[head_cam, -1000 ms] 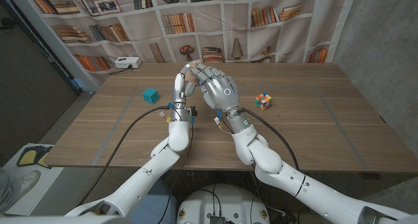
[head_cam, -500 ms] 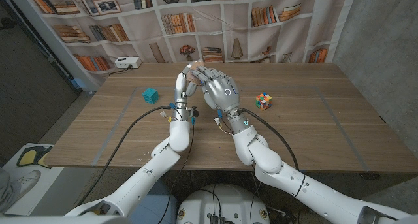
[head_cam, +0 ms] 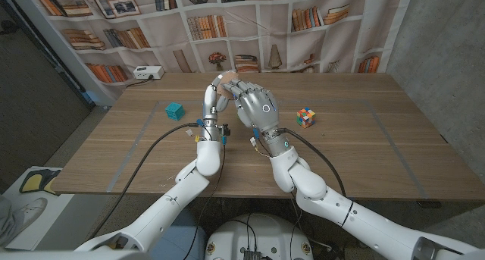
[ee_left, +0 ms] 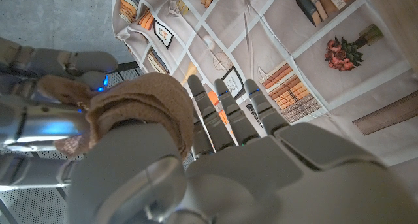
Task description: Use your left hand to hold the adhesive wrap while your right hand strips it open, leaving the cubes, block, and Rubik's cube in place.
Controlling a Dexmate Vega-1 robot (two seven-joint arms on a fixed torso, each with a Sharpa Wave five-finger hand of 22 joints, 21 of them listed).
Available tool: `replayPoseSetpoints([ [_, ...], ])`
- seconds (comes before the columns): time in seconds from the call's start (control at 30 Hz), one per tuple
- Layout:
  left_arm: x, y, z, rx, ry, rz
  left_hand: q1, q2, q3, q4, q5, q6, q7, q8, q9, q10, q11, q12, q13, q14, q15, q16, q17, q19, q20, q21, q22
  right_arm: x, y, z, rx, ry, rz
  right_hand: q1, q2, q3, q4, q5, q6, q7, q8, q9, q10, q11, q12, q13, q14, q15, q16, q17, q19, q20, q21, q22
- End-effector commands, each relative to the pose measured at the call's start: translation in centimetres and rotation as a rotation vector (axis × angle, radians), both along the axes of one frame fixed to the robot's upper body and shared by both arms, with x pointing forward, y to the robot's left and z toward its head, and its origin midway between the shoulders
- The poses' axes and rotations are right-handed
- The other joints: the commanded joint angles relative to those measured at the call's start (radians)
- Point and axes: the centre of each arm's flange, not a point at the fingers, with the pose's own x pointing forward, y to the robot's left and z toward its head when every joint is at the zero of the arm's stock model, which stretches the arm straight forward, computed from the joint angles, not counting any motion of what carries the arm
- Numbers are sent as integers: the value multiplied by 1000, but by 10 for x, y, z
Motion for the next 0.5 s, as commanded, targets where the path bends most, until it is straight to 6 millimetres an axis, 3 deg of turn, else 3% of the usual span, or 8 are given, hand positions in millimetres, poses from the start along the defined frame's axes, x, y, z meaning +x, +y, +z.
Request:
replayPoseSetpoints([
  [0.03,2,2,-2,-4,2,-1,-3,0,4,4,6,7,-4,0,2,7,-3,0,5,10,-12,0,0,0,4,1,1,1,-2,-2,37,-33,80,18,-1,3,-10,-5,61,2,13,11,69,-3,36,15,67,-175,-12,18,21,-127,80,25],
  [0.27,2,2,-1,-4,-2,-3,-3,0,4,4,7,7,-4,-2,2,7,-3,-1,5,10,-12,-1,0,0,5,1,1,1,-4,-1,56,-30,126,24,-13,5,-20,-5,131,13,19,19,125,-2,61,13,116,-174,-39,36,20,-122,162,41],
  [0.5,1,2,-2,-2,-2,-6,-3,0,4,4,8,7,-3,-3,2,6,-3,-2,5,10,-13,-1,-1,1,5,1,1,0,-8,0,79,-27,171,28,-20,5,-25,-4,152,11,18,20,148,10,70,12,133,-174,-46,44,23,-120,190,41],
])
